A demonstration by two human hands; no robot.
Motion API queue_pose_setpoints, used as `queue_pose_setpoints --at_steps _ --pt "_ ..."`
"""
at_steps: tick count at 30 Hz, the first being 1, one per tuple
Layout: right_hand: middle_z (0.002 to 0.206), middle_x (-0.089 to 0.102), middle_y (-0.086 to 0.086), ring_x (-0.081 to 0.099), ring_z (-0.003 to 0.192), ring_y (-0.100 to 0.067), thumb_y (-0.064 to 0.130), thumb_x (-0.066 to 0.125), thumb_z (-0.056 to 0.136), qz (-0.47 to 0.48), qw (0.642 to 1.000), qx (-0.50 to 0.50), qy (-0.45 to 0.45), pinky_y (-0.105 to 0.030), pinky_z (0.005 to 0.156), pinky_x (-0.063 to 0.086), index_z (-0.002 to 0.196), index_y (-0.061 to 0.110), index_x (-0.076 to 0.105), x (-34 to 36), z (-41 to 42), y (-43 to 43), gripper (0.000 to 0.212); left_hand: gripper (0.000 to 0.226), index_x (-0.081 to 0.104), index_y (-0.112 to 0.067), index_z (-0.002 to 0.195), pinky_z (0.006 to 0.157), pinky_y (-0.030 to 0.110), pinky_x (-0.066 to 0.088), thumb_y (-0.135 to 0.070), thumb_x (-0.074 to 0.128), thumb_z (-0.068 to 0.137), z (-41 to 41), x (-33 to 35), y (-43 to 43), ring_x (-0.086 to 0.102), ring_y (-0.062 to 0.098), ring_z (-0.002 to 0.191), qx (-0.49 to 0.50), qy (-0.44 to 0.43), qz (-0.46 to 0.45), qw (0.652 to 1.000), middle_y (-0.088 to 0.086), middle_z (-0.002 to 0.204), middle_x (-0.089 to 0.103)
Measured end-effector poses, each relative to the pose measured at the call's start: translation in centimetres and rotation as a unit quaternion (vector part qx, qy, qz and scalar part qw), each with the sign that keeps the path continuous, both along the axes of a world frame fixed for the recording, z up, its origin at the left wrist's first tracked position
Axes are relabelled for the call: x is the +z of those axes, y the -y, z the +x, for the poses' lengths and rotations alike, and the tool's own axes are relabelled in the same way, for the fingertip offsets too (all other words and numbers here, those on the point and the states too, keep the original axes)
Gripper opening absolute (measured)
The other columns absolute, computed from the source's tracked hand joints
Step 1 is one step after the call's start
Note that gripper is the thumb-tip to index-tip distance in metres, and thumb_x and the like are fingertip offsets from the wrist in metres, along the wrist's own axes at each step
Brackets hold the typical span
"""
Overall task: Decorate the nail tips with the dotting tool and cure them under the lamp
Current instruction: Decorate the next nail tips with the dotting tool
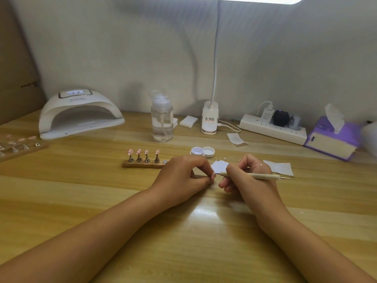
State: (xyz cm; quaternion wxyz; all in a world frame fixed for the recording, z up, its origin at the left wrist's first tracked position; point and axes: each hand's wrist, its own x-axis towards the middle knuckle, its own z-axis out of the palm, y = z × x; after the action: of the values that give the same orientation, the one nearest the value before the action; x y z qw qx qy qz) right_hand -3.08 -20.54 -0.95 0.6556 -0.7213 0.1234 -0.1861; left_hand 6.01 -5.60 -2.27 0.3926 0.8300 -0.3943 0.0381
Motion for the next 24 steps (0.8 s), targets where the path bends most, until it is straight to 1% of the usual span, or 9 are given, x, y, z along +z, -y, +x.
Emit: queue_pose_setpoints --at_steps 4,8,12,17,21,24 --pt "0.063 0.072 -0.012 0.063 0.052 -0.013 0.007 0.060 0.082 -0.006 1.000 0.000 -0.003 -0.020 0.051 0.052 0.070 0.012 0.046 -0.01 0.00 0.01 0.019 0.021 0.066 -0.041 0.074 0.055 0.017 0.031 -0.024 0.076 0.082 -0.02 -0.01 0.01 0.053 -0.001 0.054 0.000 0.000 -0.002 1.000 -0.034 0.076 0.061" --pt "0.063 0.072 -0.012 0.062 0.052 -0.013 0.006 0.059 0.083 -0.007 1.000 0.000 -0.002 -0.021 0.051 0.052 0.070 0.012 0.046 0.01 0.02 0.00 0.019 0.016 0.068 -0.037 0.076 0.056 0.018 0.033 -0.024 0.076 0.082 0.03 -0.06 -0.02 0.054 0.000 0.055 -0.002 -0.004 -0.003 1.000 -0.032 0.078 0.063" --pt "0.062 0.071 -0.013 0.062 0.051 -0.013 0.005 0.059 0.082 0.001 1.000 0.003 0.000 -0.020 0.051 0.052 0.069 0.011 0.046 0.05 -0.02 -0.04 0.019 0.020 0.066 -0.040 0.074 0.055 0.017 0.032 -0.023 0.076 0.082 0.06 -0.06 -0.02 0.054 0.000 0.055 0.000 -0.001 -0.001 1.000 -0.034 0.077 0.062" --pt "0.062 0.071 -0.013 0.063 0.051 -0.013 0.007 0.059 0.081 -0.005 1.000 0.003 0.001 -0.021 0.051 0.052 0.069 0.012 0.046 0.02 0.04 -0.01 0.019 0.016 0.068 -0.037 0.076 0.056 0.017 0.032 -0.024 0.076 0.082 0.04 -0.15 -0.03 0.054 -0.001 0.055 -0.002 0.000 -0.003 1.000 -0.029 0.079 0.065" --pt "0.061 0.071 -0.013 0.062 0.049 -0.012 0.006 0.060 0.082 0.004 1.000 -0.004 0.010 -0.020 0.048 0.050 0.068 0.012 0.046 0.02 0.12 0.04 0.021 0.017 0.067 -0.038 0.076 0.057 0.021 0.035 -0.025 0.076 0.083 0.14 -0.20 0.05 0.055 0.001 0.056 -0.002 -0.001 -0.005 1.000 -0.027 0.082 0.067" --pt "0.061 0.071 -0.013 0.061 0.049 -0.012 0.008 0.061 0.082 0.017 1.000 -0.012 0.019 -0.019 0.048 0.050 0.068 0.012 0.048 -0.03 0.15 0.14 0.020 0.013 0.069 -0.036 0.077 0.058 0.023 0.037 -0.027 0.076 0.083 0.18 -0.30 0.06 0.056 0.002 0.056 -0.003 -0.005 -0.010 1.000 -0.026 0.082 0.067"
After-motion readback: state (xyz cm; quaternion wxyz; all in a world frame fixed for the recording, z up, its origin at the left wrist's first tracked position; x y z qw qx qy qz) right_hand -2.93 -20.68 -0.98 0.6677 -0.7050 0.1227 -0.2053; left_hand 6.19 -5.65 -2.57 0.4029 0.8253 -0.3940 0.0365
